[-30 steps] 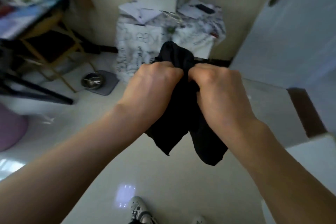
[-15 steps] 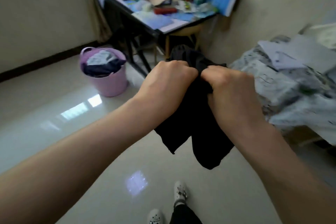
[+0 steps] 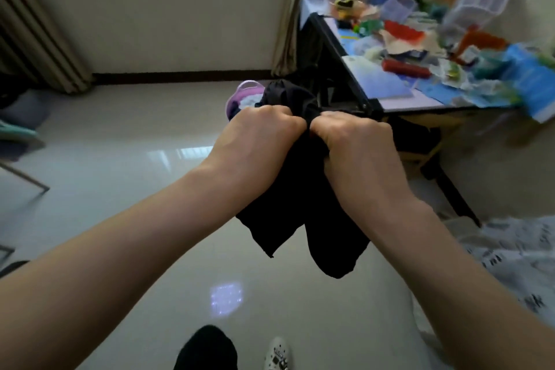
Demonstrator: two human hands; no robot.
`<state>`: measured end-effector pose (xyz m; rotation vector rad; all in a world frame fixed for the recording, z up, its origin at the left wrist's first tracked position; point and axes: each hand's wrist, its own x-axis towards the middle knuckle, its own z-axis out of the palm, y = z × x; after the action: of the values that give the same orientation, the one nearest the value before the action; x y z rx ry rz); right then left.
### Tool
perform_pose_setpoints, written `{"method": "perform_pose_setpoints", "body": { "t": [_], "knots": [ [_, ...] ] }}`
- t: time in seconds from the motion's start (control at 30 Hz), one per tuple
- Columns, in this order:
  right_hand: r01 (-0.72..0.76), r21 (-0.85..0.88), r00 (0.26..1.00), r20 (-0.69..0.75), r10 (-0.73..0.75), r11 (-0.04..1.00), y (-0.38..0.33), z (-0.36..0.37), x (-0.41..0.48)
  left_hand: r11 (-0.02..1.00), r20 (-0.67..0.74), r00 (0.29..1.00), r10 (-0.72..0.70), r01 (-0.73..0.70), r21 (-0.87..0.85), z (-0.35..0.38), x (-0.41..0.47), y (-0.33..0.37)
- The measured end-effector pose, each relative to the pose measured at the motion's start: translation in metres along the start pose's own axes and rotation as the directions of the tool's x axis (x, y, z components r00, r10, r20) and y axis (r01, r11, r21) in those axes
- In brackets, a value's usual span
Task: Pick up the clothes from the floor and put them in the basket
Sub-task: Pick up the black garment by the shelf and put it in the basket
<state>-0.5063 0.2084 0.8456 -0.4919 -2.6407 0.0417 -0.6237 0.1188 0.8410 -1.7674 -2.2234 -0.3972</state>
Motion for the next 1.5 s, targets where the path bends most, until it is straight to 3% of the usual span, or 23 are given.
{"method": "perform_pose_setpoints", "body": {
  "t": [0.1,0.27,0.6,0.83,1.3,1.5],
  "knots": [
    [0.063,0.060,0.997,0.032,-0.065,0.996,0.003,0.025,0.046,0.997,-0.004,0.997,-0.079,0.079,0.020,0.011,0.017,-0.038],
    [0.103,0.074,0.994,0.035,-0.106,0.992,0.006,0.067,0.124,0.995,-0.031,0.995,-0.091,0.092,0.032,0.029,0.056,-0.111],
    [0.025,0.033,0.999,0.025,-0.026,0.999,0.015,0.136,0.280,1.000,-0.029,0.999,0.017,-0.017,-0.013,0.060,0.166,-0.259],
    [0.004,0.063,1.000,0.030,-0.006,0.998,0.066,0.188,0.362,0.998,0.003,0.999,0.053,-0.053,-0.032,0.108,0.249,-0.319],
    [0.106,0.173,0.992,0.044,-0.115,0.979,0.185,0.297,0.567,0.992,0.036,0.993,-0.112,0.114,-0.052,0.199,0.432,-0.441],
    [0.015,0.167,0.995,0.090,-0.031,0.986,0.219,0.366,0.636,0.986,0.127,0.988,-0.083,0.100,-0.135,0.263,0.495,-0.509]
  ]
}}
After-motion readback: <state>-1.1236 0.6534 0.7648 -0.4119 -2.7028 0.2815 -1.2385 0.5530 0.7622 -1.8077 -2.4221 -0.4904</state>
